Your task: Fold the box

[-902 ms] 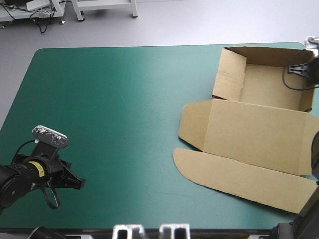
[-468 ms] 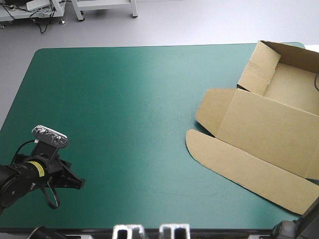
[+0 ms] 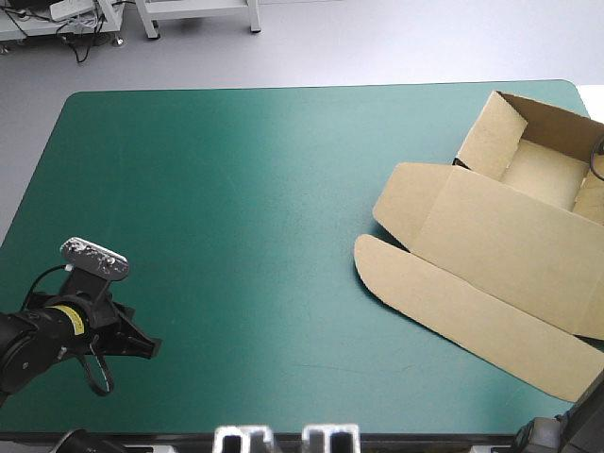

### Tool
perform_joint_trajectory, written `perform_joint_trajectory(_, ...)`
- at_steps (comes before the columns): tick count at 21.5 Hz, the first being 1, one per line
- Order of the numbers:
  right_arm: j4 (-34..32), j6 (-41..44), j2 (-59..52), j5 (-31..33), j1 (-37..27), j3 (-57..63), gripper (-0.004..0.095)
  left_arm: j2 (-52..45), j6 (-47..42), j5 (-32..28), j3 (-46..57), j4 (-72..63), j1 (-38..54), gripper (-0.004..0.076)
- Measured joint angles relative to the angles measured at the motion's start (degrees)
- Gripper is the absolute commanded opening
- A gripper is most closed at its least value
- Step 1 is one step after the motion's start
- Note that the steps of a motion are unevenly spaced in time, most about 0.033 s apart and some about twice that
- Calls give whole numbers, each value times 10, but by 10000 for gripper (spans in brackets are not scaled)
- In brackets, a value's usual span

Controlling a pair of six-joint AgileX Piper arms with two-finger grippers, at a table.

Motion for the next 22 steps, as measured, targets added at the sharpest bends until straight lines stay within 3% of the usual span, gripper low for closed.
perform_joint_trajectory(5, 4, 11, -26, 1, 0, -8, 669, 0, 0, 0, 0, 0, 0, -4)
perform_joint_trajectory(7, 32, 11, -58, 2, 0, -27, 612, 0, 0, 0, 0, -1, 0, -4)
perform_joint_trajectory(10, 132, -14, -127, 3, 0, -49, 504, 0, 0, 0, 0, -2, 0, -4)
perform_joint_trajectory(14, 269, -41, -200, 3, 13, -52, 35, 0, 0, 0, 0, -20, 0, -4)
perform_joint_trajectory(15, 277, -49, -215, 3, 31, -52, -14, 0, 0, 0, 0, -26, 0, -4)
perform_joint_trajectory(22, 205, -66, -286, 3, 274, -42, -15, 0, 0, 0, 0, -87, 0, -4)
